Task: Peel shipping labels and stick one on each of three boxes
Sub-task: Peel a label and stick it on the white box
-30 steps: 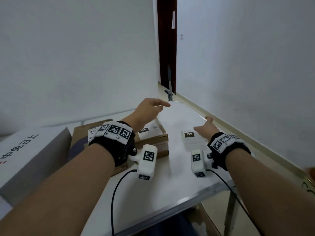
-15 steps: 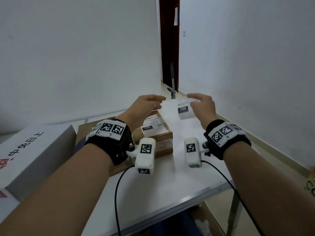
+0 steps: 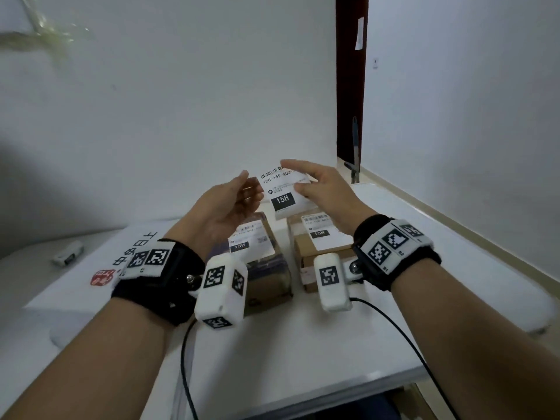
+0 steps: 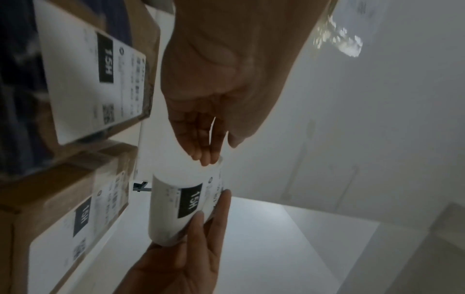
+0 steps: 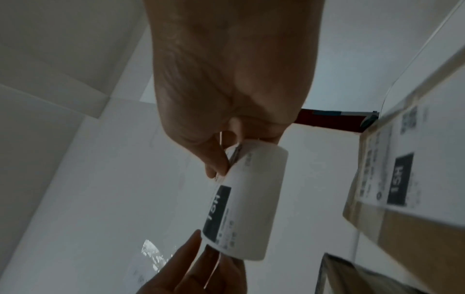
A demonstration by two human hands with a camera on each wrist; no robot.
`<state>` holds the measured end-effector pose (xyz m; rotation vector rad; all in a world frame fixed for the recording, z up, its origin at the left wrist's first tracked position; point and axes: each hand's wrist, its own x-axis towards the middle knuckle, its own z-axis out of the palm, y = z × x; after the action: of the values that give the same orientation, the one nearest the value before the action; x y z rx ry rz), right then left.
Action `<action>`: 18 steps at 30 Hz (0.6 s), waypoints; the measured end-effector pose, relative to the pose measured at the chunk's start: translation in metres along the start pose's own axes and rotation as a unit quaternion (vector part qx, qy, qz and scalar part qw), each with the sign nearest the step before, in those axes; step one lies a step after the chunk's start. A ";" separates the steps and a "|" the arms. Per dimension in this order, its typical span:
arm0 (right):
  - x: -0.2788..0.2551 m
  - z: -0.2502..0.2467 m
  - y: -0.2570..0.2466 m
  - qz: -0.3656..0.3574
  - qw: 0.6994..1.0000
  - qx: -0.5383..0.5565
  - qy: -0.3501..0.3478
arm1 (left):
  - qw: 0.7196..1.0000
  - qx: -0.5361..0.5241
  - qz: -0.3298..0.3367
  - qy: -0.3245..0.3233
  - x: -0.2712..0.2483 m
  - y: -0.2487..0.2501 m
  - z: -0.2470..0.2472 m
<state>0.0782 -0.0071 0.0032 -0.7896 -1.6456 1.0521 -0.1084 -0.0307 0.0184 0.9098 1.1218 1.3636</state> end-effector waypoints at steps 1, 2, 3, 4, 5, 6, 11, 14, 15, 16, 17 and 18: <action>0.000 0.008 -0.001 0.003 1.000 0.000 -0.016 | 1.000 -0.012 0.010 0.009 -0.003 0.002 -0.010; 0.000 0.016 -0.002 0.004 0.999 0.001 -0.034 | 0.999 -0.019 0.023 0.017 -0.008 0.003 -0.020; -0.001 0.024 -0.002 0.008 0.999 -0.001 -0.053 | 0.999 -0.023 0.039 0.026 -0.011 0.003 -0.031; -0.001 0.031 -0.001 0.010 0.997 -0.002 -0.074 | 0.998 -0.024 0.057 0.033 -0.016 0.002 -0.040; -0.002 0.039 0.000 0.014 0.995 -0.006 -0.095 | 0.996 -0.020 0.076 0.037 -0.021 0.000 -0.049; -0.003 0.046 0.002 0.019 0.993 -0.012 -0.112 | 0.995 -0.012 0.090 0.040 -0.028 -0.002 -0.056; -0.005 0.078 0.006 0.042 0.991 -0.029 -0.127 | 0.989 0.046 0.121 0.069 -0.050 -0.011 -0.083; -0.003 0.096 0.006 0.057 0.993 -0.034 -0.096 | 0.983 0.117 0.129 0.065 -0.059 -0.016 -0.093; -0.002 0.100 0.007 0.055 0.994 -0.034 -0.083 | 0.980 0.138 0.129 0.061 -0.061 -0.018 -0.094; -0.001 0.103 0.007 0.052 0.996 -0.024 -0.072 | 0.978 0.152 0.129 0.055 -0.064 -0.019 -0.094; 0.000 0.105 0.007 0.046 0.997 -0.015 -0.066 | 0.978 0.157 0.129 0.048 -0.065 -0.019 -0.095; 0.001 0.106 0.007 0.040 0.997 -0.014 -0.062 | 0.979 0.153 0.129 0.044 -0.067 -0.020 -0.095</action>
<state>-0.0234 -0.0320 -0.0175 -0.8291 -1.7473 1.1572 -0.1871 -0.1102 -0.0202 1.2630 1.3424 1.4746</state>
